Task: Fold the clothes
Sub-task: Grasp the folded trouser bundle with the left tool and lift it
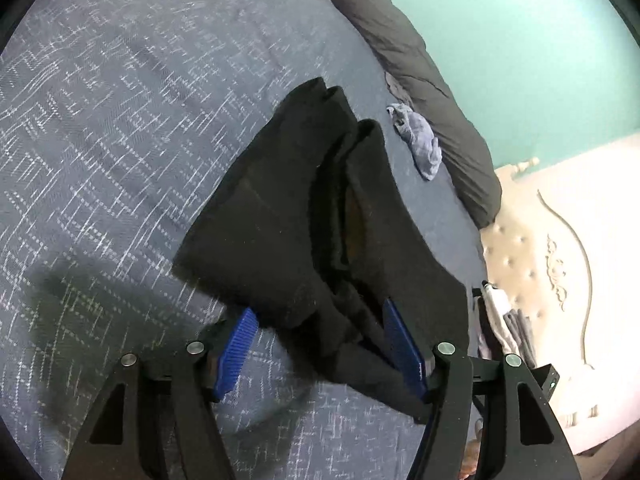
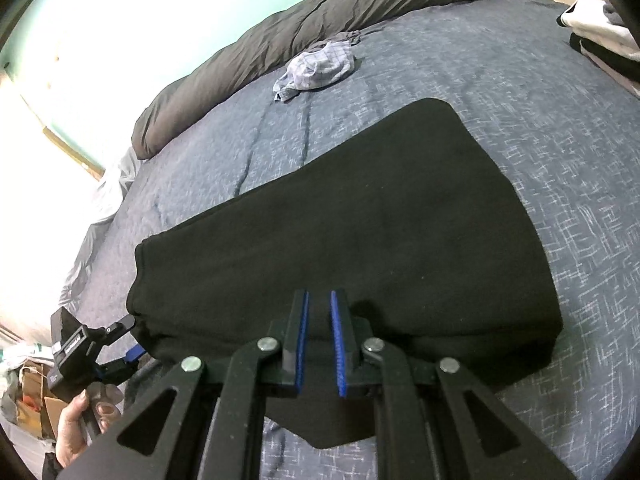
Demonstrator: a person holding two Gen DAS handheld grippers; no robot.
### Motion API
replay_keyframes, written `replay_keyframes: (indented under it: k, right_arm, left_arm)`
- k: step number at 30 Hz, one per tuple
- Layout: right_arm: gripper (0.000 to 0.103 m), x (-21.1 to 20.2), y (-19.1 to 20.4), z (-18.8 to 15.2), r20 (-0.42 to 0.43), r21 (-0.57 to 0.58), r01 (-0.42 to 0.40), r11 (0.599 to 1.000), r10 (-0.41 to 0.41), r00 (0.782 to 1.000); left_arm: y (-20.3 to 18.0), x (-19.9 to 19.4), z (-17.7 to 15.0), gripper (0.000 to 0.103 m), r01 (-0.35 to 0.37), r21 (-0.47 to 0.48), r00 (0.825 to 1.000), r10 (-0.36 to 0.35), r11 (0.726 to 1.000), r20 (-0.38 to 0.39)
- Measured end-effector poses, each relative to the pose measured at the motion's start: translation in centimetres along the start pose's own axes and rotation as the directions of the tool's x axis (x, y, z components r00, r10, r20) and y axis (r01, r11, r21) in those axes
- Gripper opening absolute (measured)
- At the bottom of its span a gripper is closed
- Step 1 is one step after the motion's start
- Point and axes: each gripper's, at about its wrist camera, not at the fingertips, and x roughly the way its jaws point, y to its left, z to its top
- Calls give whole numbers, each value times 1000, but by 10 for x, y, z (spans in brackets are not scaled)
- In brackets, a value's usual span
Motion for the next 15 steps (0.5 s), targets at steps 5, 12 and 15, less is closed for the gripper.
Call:
replay_keyframes:
  k: [5, 12, 15]
  right_arm:
    - [11, 0, -1, -1, 1, 1, -2, 1000, 2, 1000]
    - [11, 0, -12, -3, 0, 26, 8, 1000, -8, 1000]
    - [11, -1, -16, -2, 2, 34, 11, 999, -11, 1000]
  left_arm:
    - [-5, 6, 6, 74, 7, -4, 1000, -7, 1000, 20]
    - [-9, 12, 10, 63, -17, 10, 998, 16, 1000, 55]
    - [-17, 6, 12, 41, -30, 48, 997, 27, 998, 75]
